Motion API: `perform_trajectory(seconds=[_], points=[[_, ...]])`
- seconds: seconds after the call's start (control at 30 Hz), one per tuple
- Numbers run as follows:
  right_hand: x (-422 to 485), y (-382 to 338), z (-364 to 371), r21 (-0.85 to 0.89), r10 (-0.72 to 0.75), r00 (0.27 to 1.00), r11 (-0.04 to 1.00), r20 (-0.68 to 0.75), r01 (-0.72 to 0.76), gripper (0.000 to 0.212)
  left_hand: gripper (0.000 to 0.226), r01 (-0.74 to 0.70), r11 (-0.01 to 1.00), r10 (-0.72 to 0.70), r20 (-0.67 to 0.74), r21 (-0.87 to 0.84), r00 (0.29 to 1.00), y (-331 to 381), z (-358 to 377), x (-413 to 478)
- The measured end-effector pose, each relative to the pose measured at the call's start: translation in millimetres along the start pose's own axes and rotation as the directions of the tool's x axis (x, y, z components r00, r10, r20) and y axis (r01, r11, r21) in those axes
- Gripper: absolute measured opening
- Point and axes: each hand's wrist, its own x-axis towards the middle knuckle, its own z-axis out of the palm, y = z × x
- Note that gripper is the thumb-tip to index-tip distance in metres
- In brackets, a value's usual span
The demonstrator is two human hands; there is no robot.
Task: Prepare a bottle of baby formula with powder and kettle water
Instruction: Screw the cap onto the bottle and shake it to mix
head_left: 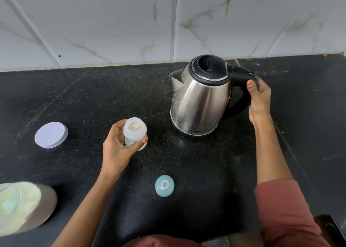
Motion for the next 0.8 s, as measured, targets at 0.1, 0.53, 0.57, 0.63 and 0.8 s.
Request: perform_trajectory(seconds=[0.1, 0.53, 0.57, 0.63, 0.8], points=[[-12.7, 1.5, -0.3, -0.109, -0.003, 0.997, 0.994, -0.077, -0.005, 0.048, 0.056, -0.011, 1.0, 0.011, 0.007, -0.012, 1.0, 2.1, -3.6, -8.7], [-154.2, 34.0, 29.6, -0.272, -0.008, 1.0, 0.962, -0.03, -0.001, 0.029, 0.058, 0.041, 0.997, -0.041, 0.0, -0.072, 0.999, -22.8, -19.2, -71.4], [-167.3, 34.0, 35.0, -0.261, 0.048, 0.998, 0.965, 0.05, -0.033, 0.026, 0.058, 0.044, 0.996, -0.044, -0.002, -0.073, 0.999, -25.2, -19.7, -75.8], [-192.6, 33.4, 45.4, -0.258, 0.143, 0.964, 0.963, 0.223, -0.083, 0.025, 0.059, 0.052, 0.996, -0.052, -0.004, -0.078, 0.999, -30.8, -20.8, -83.8], [-236.7, 39.4, 64.8, -0.41, 0.219, 0.808, 0.912, 0.547, 0.03, 0.059, 0.058, 0.073, 0.992, -0.071, 0.02, -0.101, 0.997, -38.0, -25.6, -94.4]])
